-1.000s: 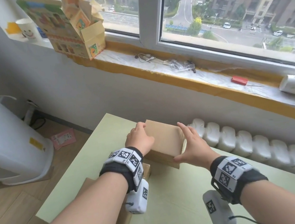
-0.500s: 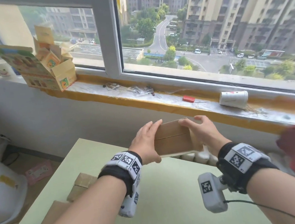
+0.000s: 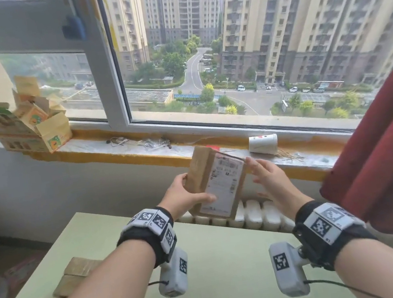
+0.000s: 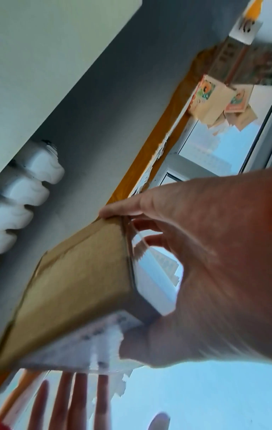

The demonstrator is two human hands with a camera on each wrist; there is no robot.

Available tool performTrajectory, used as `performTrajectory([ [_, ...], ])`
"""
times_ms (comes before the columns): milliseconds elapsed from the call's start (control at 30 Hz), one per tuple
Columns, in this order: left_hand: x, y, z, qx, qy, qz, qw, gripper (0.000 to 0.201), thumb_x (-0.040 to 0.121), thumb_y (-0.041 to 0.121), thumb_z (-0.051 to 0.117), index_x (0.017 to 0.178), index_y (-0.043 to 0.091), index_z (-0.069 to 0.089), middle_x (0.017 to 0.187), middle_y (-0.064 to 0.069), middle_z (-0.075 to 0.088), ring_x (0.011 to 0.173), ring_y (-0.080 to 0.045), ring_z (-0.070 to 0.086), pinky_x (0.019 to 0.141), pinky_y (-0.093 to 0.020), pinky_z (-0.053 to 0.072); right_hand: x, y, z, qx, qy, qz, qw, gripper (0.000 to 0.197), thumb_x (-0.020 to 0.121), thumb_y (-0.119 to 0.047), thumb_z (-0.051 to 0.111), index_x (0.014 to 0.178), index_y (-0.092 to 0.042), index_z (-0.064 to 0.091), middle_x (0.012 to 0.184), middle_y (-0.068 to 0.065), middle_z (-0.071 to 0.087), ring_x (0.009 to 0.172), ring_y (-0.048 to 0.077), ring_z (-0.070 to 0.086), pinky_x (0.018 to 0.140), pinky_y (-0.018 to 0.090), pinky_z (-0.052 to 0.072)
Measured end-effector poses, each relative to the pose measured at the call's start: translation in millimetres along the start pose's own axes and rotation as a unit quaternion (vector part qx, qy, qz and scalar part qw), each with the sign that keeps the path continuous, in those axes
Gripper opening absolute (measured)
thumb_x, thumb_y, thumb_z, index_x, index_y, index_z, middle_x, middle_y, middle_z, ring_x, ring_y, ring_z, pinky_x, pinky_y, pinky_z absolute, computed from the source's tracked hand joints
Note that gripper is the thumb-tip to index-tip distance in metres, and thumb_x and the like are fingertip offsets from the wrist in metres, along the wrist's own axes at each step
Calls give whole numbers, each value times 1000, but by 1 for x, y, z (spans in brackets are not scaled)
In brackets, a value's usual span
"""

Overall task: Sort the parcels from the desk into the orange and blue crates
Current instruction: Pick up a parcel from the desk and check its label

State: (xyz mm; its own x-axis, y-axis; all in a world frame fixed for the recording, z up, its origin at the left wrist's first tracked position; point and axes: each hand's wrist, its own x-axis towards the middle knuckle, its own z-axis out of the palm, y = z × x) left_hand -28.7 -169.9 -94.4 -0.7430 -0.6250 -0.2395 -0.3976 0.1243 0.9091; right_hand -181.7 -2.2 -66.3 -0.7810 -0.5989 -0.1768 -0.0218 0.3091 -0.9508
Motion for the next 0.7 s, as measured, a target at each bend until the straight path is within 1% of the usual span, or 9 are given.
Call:
performTrajectory([
  [67,2,3,4,-68,-15,-28,997,109,46,49,91,138,18,40,117,4,63,103,-16,65,94,-38,52,-4,3,-6,-1,-16,4,1000,112,60,-86,61,149,-22,37,147,2,46,128,23,49,96,44,50],
  [133,-1,11,9,-111,-28,-38,993,111,46,52,90,139,16,41,117,-3,68,100,-20,69,93,-41,54,-7,4,-11,2,-40,12,999,124,49,-91,63,149,-24,35,149,3,45,130,24,48,97,46,49],
  [233,-8,26,19,-134,-63,-31,989,62,75,43,77,126,15,54,110,-5,72,101,-22,69,91,-39,54,-11,5,-15,13,-70,29,997,110,62,-81,59,151,-23,32,150,5,44,131,25,48,82,36,49],
  [300,-12,33,25,-137,-79,-24,987,35,84,37,68,113,19,60,107,-5,73,103,-22,68,92,-39,53,-11,8,-17,20,-84,33,996,112,61,-86,57,151,-24,34,149,4,47,130,26,50,89,41,49],
  [367,-14,37,31,-137,-88,-16,986,26,86,37,65,107,21,61,107,-5,73,102,-21,68,89,-36,53,-10,8,-21,31,-97,28,994,111,59,-91,57,147,-25,41,143,2,53,126,24,54,98,48,48],
  [433,-15,39,36,-140,-96,-10,986,32,84,40,67,109,21,62,107,-5,73,101,-21,68,83,-33,53,-12,3,-23,47,-101,16,994,88,71,-84,52,137,-26,52,132,-1,63,118,20,61,102,50,47],
  [500,-16,40,41,-138,-102,-7,985,48,76,47,71,114,20,61,107,-5,73,101,-22,68,85,-36,54,-12,-1,-26,58,-99,12,993,60,88,-70,44,129,-28,59,122,-2,69,112,19,65,101,47,49],
  [633,-20,42,51,-133,-115,-12,984,62,66,56,69,116,20,61,106,-6,74,98,-24,69,93,-41,52,-14,0,-34,71,-106,17,992,48,96,-62,41,124,-28,61,116,-3,72,108,19,68,98,45,52],
  [700,-23,43,57,-129,-118,-15,985,70,60,62,70,116,21,62,106,-5,74,100,-24,69,95,-41,51,-17,1,-40,74,-115,18,990,45,97,-57,43,124,-25,61,115,-1,73,105,19,70,91,40,55],
])
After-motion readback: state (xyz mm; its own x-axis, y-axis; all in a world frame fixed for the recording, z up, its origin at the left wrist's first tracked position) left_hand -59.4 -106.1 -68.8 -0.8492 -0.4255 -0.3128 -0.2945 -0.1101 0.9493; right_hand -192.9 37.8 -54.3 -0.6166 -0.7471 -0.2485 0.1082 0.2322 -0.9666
